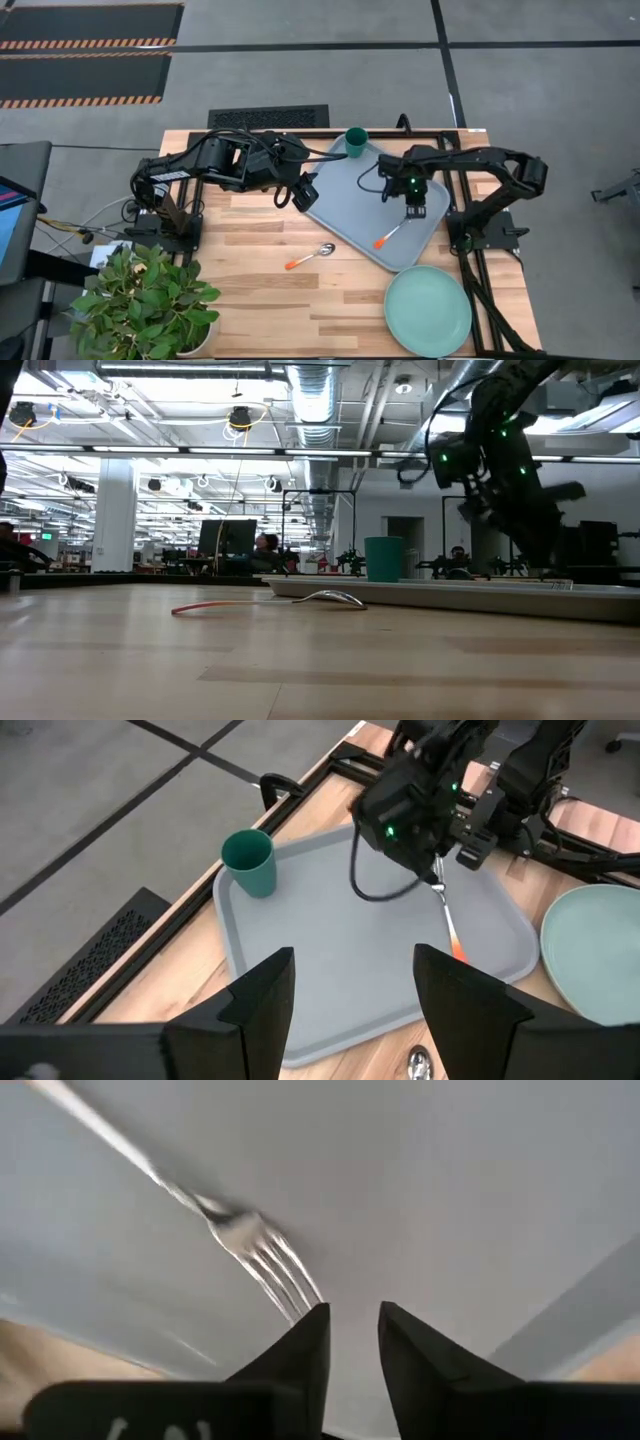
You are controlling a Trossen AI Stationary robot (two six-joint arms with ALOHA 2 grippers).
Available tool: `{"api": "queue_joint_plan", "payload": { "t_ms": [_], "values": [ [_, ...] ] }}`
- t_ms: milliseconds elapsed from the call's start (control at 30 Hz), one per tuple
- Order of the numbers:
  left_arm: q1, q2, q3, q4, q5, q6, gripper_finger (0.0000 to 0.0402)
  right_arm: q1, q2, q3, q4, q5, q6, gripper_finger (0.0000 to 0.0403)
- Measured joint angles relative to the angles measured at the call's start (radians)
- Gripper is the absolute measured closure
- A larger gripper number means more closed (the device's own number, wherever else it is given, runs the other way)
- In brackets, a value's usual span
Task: Pick and place plate/cup/fork/spoon on tray
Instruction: Put the orange fork to the right of the blue tray
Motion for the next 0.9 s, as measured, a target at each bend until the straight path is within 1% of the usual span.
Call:
{"api": "queue_joint_plan", "payload": {
  "t_ms": [67, 167, 233, 300, 467, 567, 667, 767, 900],
  "values": [
    [0.0, 0.0, 0.0, 0.0, 0.0, -0.001, 0.0207, -0.013, -0.026, 0.017, -0.006, -0.038, 0.07, 0.0285],
    [0.0, 0.0, 0.0, 0.0, 0.005, -0.011, 0.0207, -0.056, -0.083, 0.002, 0.005, -0.132, 0.209, 0.0276],
    [0.0, 0.0, 0.0, -0.001, 0.008, -0.013, 0.0207, -0.095, -0.132, -0.023, 0.034, -0.137, 0.352, 0.027],
    [-0.005, 0.0, 0.0, -0.001, 0.007, -0.014, 0.0207, -0.135, -0.195, -0.066, 0.052, -0.134, 0.461, 0.0265],
    [-0.016, 0.0, 0.0, -0.001, 0.004, 0.01, 0.0207, -0.181, -0.363, -0.19, 0.042, -0.141, 0.601, 0.0265],
    [-0.016, 0.0, 0.0, -0.001, 0.002, 0.012, 0.0207, -0.178, -0.427, -0.228, 0.055, -0.19, 0.661, 0.0266],
    [-0.015, 0.0, 0.0, 0.0, -0.005, 0.019, 0.0207, -0.162, -0.452, -0.229, 0.06, -0.186, 0.736, 0.0267],
    [-0.016, 0.0, 0.0, 0.0, -0.006, 0.019, 0.0207, -0.131, -0.451, -0.229, 0.058, -0.154, 0.8, 0.0272],
    [-0.016, 0.0, 0.0, 0.002, -0.006, 0.018, 0.0207, -0.062, -0.415, -0.229, 0.061, -0.105, 0.882, 0.028]
  ]
}}
